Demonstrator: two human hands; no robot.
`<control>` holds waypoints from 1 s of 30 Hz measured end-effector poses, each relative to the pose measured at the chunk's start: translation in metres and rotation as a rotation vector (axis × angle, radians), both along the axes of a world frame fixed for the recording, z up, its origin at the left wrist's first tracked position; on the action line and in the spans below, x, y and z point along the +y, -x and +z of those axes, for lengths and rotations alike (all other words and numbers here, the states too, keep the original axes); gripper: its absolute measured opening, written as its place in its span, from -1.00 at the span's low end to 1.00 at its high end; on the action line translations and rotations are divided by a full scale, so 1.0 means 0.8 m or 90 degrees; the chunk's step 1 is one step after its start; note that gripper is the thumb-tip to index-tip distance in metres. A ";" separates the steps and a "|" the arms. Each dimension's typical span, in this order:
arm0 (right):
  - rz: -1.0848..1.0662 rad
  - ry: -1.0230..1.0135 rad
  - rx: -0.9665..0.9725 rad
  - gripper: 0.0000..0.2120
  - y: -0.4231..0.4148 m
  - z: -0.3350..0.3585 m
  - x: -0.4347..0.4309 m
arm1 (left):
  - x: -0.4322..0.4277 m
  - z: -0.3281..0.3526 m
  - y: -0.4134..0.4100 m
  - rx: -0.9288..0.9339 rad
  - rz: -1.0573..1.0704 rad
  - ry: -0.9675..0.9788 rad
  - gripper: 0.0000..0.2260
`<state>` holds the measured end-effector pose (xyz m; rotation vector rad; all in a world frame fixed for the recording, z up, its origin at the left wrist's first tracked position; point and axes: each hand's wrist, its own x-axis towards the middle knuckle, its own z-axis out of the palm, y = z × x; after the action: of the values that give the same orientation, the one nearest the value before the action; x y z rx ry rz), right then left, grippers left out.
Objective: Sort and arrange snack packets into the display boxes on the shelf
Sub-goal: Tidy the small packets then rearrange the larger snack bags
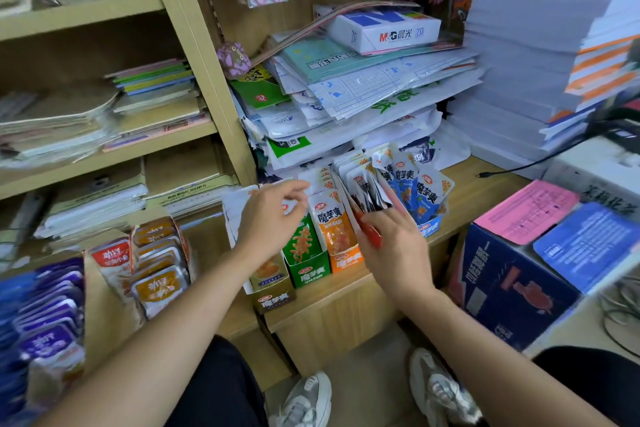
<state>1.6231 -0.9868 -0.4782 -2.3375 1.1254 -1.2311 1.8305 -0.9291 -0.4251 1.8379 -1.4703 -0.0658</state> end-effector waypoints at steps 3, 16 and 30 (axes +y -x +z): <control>-0.053 -0.155 -0.086 -0.86 0.028 0.023 -0.022 | 0.007 -0.006 0.037 0.036 -0.032 -0.011 -0.74; 0.066 -0.261 0.096 -0.60 0.026 0.008 -0.106 | -0.105 -0.020 0.070 -0.008 -0.082 -0.062 -0.73; -0.003 -0.359 -0.126 -0.89 0.039 0.020 -0.142 | -0.124 -0.018 0.069 0.173 -0.097 -0.016 -0.78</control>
<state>1.5922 -1.1005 -0.4621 -1.7580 1.2142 -0.9579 1.7753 -1.0282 -0.4396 1.6588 -1.4169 -0.3956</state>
